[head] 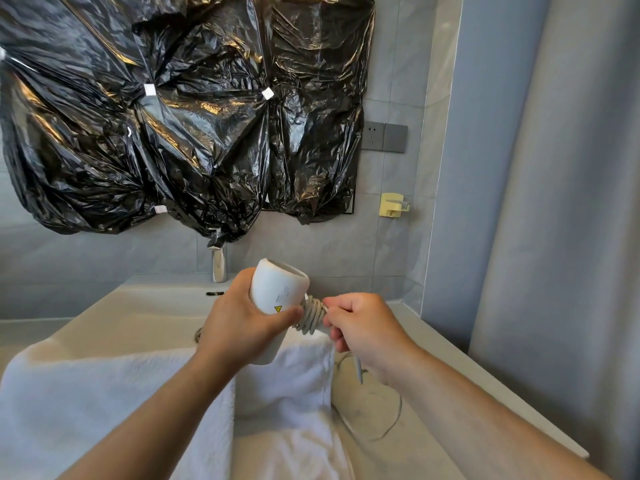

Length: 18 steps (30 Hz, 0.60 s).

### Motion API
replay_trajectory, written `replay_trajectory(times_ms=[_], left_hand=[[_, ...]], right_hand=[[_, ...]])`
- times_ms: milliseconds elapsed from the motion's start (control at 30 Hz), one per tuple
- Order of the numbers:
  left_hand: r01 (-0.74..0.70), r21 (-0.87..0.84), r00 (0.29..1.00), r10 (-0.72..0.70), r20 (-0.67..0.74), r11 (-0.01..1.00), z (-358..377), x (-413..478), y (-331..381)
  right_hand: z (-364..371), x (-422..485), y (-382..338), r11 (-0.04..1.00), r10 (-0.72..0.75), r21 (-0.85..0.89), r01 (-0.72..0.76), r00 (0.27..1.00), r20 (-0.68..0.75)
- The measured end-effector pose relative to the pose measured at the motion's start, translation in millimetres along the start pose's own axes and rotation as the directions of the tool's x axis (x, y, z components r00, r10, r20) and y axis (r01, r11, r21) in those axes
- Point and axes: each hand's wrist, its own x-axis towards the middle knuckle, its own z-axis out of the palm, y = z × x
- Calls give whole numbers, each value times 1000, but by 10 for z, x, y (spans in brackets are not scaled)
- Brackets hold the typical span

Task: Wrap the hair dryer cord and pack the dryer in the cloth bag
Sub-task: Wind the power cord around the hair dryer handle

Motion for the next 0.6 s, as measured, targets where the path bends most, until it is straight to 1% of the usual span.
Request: replay_trajectory(times_ms=[67,167,233,333,400,467,533,600], left_hand=[[16,-63,999,-19,-45,998,43,-31,1],[42,-167,996,-55,-70,985,110,-77,-3],[76,-282,991,-104,-85,956,154,-103,15],[139,-444,975,-200,-94,885,199,-101,85],[181,-516,968,-244,-57,837,207,-85,132],[242,-575,957,-289,11,782,195,-60,131],[323,-639,939,-322,122,698,144,-22,75],[384,-663,923,-291,251,643,78,17,12]], right_hand=[[18,-23,41,999,-40,24,41,998,-41],[48,-47,88,989,-80,122,88,994,-69],[76,-97,103,972,-94,211,107,993,-70],[98,-153,174,966,-130,209,151,985,-109],[84,-142,223,959,-153,226,170,984,-92],[21,-106,242,961,-180,208,181,983,-24],[-69,-57,255,978,-193,92,188,980,51],[-152,5,256,985,-171,-8,173,979,112]])
